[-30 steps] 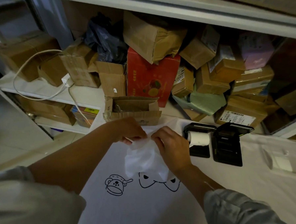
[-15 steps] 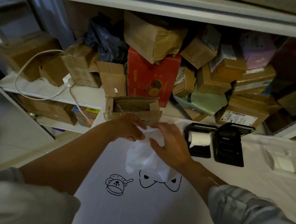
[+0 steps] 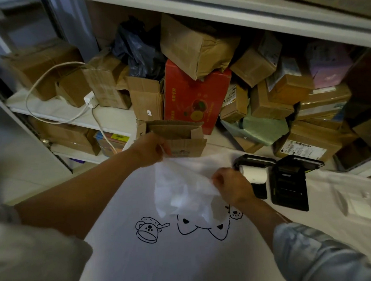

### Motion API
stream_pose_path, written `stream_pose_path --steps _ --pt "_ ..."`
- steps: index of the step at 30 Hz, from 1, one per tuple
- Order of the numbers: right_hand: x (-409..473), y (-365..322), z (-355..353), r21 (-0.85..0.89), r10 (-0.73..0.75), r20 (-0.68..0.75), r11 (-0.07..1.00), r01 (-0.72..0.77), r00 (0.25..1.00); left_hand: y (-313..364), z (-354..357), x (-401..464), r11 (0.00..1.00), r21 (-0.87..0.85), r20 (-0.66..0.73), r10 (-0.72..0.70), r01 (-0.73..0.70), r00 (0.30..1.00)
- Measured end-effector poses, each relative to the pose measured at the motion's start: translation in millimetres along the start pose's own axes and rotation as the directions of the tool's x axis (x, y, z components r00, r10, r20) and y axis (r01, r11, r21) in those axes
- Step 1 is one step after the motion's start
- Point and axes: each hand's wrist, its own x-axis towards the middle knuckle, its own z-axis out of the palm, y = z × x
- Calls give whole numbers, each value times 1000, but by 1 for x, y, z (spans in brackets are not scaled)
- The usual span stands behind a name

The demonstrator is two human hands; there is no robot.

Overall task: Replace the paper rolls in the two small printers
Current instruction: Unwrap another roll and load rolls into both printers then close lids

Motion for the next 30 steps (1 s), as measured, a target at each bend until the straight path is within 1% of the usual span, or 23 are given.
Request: stream_pose_path --steps 1,2,3,5,6,7,8,9,10,11,12,13,14,15,16,18,19,22,23,24,27,28,30 --pt "0 0 1 -35 20 50 999 -18 999 0 3 1 1000 18 -19 25 -24 1000" --pt "0 -5 1 -24 -2 97 1000 4 995 1 7 2 999 23 -17 49 -48 999" --pt "2 -12 3 34 -55 117 998 52 992 5 11 3 998 14 -1 68 -68 998" --pt "7 -28 4 124 -143 96 984 131 985 13 19 6 993 -21 8 116 -116 993" --pt "10 -32 3 128 -153 59 981 145 986 15 23 9 989 -69 -28 131 -133 991" --pt "12 -34 3 131 -148 21 981 144 989 16 25 10 978 -151 -101 127 -141 987" --pt "13 -35 1 164 -112 -5 980 112 994 15 28 11 952 -274 -205 83 -139 975" --pt "15 -35 -1 224 -73 -27 972 77 997 12 31 12 946 -305 -327 3 -109 945" --pt "15 -35 -3 301 -18 -45 953 31 999 10 33 11 968 -245 -430 -64 -48 901" --pt "16 -34 -5 376 38 -66 926 -10 997 9 36 9 987 -157 -473 -113 43 874" --pt "16 -34 -6 442 84 -69 896 -45 994 9 39 7 988 -117 -434 -138 96 890" --pt "16 -34 -6 499 114 -62 864 -68 992 12 41 4 976 -155 -291 -190 150 938" --pt "16 -35 -6 540 134 -49 837 -87 990 16 45 -1 945 -249 -95 -242 213 966" --pt "15 -37 -6 568 135 -41 818 -88 990 20 49 -4 894 -355 65 -268 274 961" --pt "14 -39 -5 582 126 -34 809 -83 991 21 52 -6 837 -457 134 -271 302 953" --pt "12 -42 -4 634 102 -1 769 -79 995 24 56 -5 751 -602 100 -264 270 959" --pt "10 -42 -4 676 98 39 731 -98 994 24 55 -4 735 -627 76 -270 256 960" --pt "3 -41 -11 799 86 193 565 -207 977 25 50 -4 738 -625 44 -293 255 955" --pt "2 -40 -13 813 87 220 534 -232 972 25 49 -3 737 -625 45 -298 259 954" --pt "2 -40 -14 815 94 233 524 -247 968 26 50 -3 733 -625 53 -302 267 952" --pt "2 -43 -14 796 116 235 546 -260 965 28 54 -3 729 -621 67 -316 287 947" --pt "3 -45 -14 801 132 225 539 -261 965 28 55 -3 736 -615 50 -320 282 946" --pt "5 -45 -15 835 183 172 494 -242 968 28 55 -3 791 -562 -39 -317 241 948"
